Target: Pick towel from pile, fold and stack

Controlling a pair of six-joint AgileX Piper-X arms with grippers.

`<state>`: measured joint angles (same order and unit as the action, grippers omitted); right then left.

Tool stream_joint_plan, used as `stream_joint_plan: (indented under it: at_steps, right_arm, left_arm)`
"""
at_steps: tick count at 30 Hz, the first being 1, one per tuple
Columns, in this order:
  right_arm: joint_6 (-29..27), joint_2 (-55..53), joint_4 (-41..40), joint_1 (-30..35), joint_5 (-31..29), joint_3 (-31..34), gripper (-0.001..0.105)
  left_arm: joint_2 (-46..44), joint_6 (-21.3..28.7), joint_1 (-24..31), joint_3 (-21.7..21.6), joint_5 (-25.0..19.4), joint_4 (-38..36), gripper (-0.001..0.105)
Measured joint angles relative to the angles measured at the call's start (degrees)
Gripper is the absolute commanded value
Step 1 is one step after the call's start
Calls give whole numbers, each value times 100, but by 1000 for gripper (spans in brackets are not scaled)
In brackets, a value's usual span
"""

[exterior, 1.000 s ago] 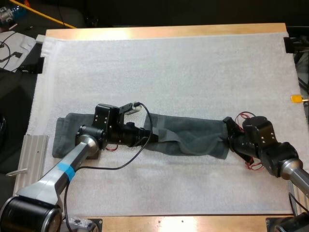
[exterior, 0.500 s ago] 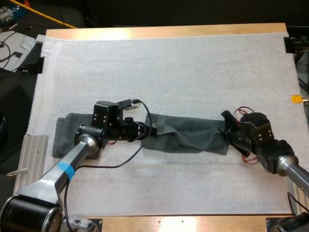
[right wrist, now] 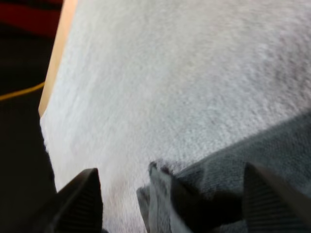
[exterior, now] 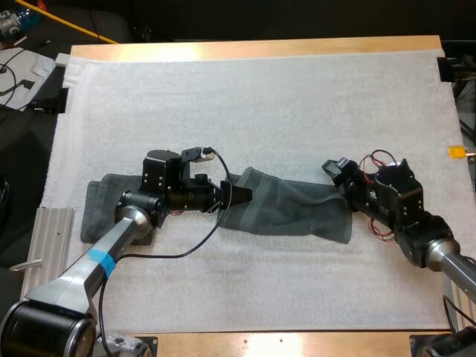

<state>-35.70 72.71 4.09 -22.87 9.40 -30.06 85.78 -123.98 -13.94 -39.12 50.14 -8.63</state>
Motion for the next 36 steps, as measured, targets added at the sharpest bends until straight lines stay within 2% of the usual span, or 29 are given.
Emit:
stream_joint_plan:
  at_steps: [3, 6, 11, 12, 15, 19, 22, 25, 30, 36]
  right_arm:
    - [-346, -35, 55, 0, 187, 0, 62]
    - [-597, -182, -3, 0, 329, 0, 62]
    - [-945, -492, -307, 0, 440, -78, 62]
    - [-1235, -733, -642, 0, 450, -199, 62]
    - [-1264, -760, -659, 0, 450, -137, 62]
    - [-1586, -1093, -1252, 0, 395, -131, 62]
    - [-1927, -1380, -1779, 0, 316, -245, 62]
    - [-2309, -1606, -2326, 0, 266, -482, 62]
    - [-3036, -1817, -3333, 0, 141, -1139, 62]
    - [-3511, -1982, -4474, 0, 45, -1688, 62]
  left_arm:
    - [0, -24, 0, -56, 391, -13, 58]
    - [-57, -39, 0, -66, 599, -50, 58]
    - [-367, -29, 0, -66, 621, -224, 57]
    - [-712, 51, 0, -93, 575, -451, 57]
    - [-684, -4, 0, -87, 639, -355, 58]
    - [-982, -15, 0, -72, 617, -401, 59]
    - [-1382, 22, 0, -72, 464, -611, 60]
    - [-1766, 186, 0, -72, 125, -1030, 60]
    - [-2397, 752, 0, -72, -590, -2040, 60]
    - [-3019, 1222, 0, -72, -1038, -3135, 60]
